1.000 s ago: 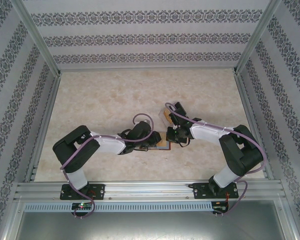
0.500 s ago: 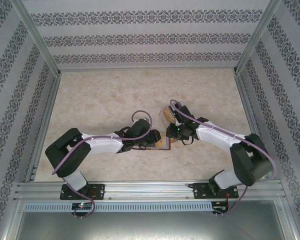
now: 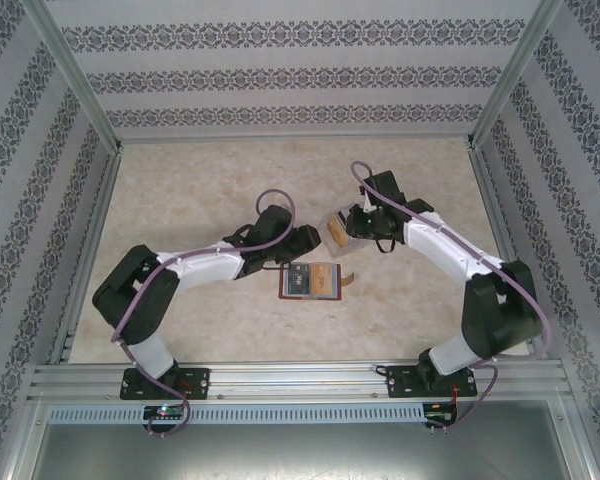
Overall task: Put the credit cards into the card holder
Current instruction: Pick up the credit card from the storage box.
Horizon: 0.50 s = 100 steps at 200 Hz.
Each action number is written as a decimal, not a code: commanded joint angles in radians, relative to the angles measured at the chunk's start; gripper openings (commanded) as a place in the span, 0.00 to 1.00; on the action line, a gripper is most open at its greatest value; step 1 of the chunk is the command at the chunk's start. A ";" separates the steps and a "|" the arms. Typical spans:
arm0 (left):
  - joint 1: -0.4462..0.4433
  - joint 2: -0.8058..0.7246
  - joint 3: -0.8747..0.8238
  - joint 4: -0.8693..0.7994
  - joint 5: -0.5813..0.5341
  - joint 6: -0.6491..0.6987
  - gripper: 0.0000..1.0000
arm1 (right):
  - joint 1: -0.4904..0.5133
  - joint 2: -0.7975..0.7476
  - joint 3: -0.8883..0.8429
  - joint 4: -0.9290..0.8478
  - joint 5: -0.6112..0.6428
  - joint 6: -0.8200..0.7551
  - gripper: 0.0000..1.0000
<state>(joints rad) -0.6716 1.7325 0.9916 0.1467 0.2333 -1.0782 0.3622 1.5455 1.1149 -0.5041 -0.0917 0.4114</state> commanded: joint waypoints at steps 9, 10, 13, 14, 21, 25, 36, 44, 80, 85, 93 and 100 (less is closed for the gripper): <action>0.023 0.123 0.151 -0.087 0.069 -0.012 0.61 | -0.004 0.085 0.123 -0.116 0.087 -0.118 0.28; 0.023 0.125 0.156 -0.091 0.068 -0.012 0.61 | -0.004 0.088 0.125 -0.116 0.088 -0.120 0.28; 0.023 0.135 0.173 -0.106 0.067 -0.010 0.61 | -0.003 0.096 0.133 -0.120 0.090 -0.123 0.28; 0.023 0.140 0.178 -0.110 0.066 -0.010 0.61 | -0.003 0.097 0.137 -0.120 0.090 -0.124 0.28; 0.023 0.165 0.214 -0.152 0.053 -0.017 0.61 | -0.003 0.113 0.152 -0.126 0.091 -0.126 0.29; 0.024 0.181 0.234 -0.174 0.045 -0.026 0.61 | -0.006 0.122 0.163 -0.130 0.089 -0.126 0.29; 0.033 0.223 0.278 -0.199 0.049 -0.039 0.61 | -0.012 0.146 0.191 -0.146 0.075 -0.119 0.29; 0.039 0.247 0.298 -0.190 0.056 -0.055 0.61 | -0.018 0.157 0.206 -0.151 0.062 -0.111 0.29; 0.046 0.315 0.358 -0.193 0.064 -0.090 0.59 | -0.021 0.187 0.236 -0.158 0.025 -0.121 0.30; 0.047 0.322 0.365 -0.198 0.064 -0.091 0.57 | -0.021 0.190 0.237 -0.160 0.024 -0.121 0.30; 0.049 0.332 0.374 -0.204 0.064 -0.095 0.57 | -0.021 0.195 0.238 -0.162 0.024 -0.123 0.30; 0.050 0.342 0.381 -0.204 0.068 -0.099 0.57 | -0.022 0.198 0.239 -0.164 0.022 -0.126 0.30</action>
<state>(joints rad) -0.6346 2.0434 1.3266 -0.0044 0.2882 -1.1461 0.3485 1.7271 1.3247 -0.6300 -0.0521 0.3088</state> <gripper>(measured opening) 0.572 0.300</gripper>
